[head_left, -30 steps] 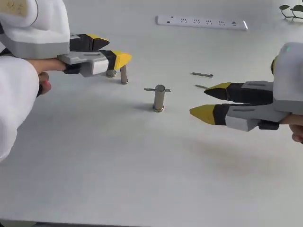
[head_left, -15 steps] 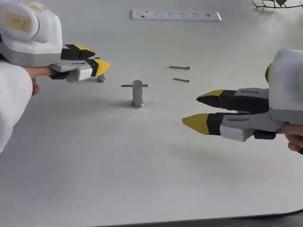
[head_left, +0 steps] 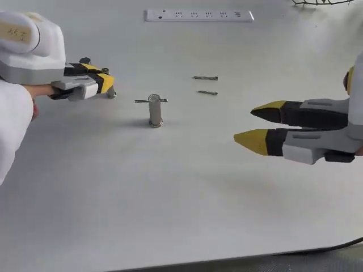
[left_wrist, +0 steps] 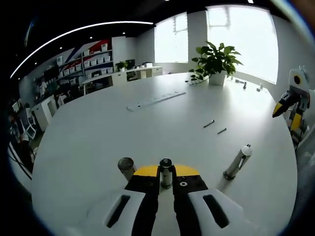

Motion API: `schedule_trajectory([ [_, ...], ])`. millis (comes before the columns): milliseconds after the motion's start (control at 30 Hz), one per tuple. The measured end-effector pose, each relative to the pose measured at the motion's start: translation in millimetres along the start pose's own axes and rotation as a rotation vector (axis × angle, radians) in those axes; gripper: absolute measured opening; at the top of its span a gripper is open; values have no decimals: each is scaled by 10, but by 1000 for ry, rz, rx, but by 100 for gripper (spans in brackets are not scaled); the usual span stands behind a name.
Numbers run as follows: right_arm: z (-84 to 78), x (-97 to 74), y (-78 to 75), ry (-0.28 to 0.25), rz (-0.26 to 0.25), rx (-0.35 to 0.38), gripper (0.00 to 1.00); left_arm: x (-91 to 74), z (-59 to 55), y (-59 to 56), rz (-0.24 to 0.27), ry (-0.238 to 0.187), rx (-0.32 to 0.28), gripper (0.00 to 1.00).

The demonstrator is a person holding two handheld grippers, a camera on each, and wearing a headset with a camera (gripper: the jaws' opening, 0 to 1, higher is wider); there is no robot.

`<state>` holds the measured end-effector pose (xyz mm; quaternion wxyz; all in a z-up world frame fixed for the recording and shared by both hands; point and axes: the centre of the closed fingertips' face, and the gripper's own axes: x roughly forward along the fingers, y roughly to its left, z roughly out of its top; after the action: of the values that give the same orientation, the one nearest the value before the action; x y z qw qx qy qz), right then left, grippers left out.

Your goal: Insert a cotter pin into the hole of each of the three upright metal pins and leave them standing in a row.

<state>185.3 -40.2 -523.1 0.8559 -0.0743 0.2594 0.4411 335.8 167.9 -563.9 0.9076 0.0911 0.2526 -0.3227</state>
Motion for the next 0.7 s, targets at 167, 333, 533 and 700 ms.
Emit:
schedule_trajectory([
  [167,-17,-60,-48,-6,-17,12,34,8,0,1,2,-2,10,7],
  [333,-18,-151,-167,-20,-50,24,34,-27,56,-10,19,-24,50,7],
  [533,35,-211,-247,-48,-77,33,33,-178,269,-96,18,-85,30,7],
  [700,52,-237,-313,-57,-91,28,33,-386,464,-209,23,-112,-24,6],
])
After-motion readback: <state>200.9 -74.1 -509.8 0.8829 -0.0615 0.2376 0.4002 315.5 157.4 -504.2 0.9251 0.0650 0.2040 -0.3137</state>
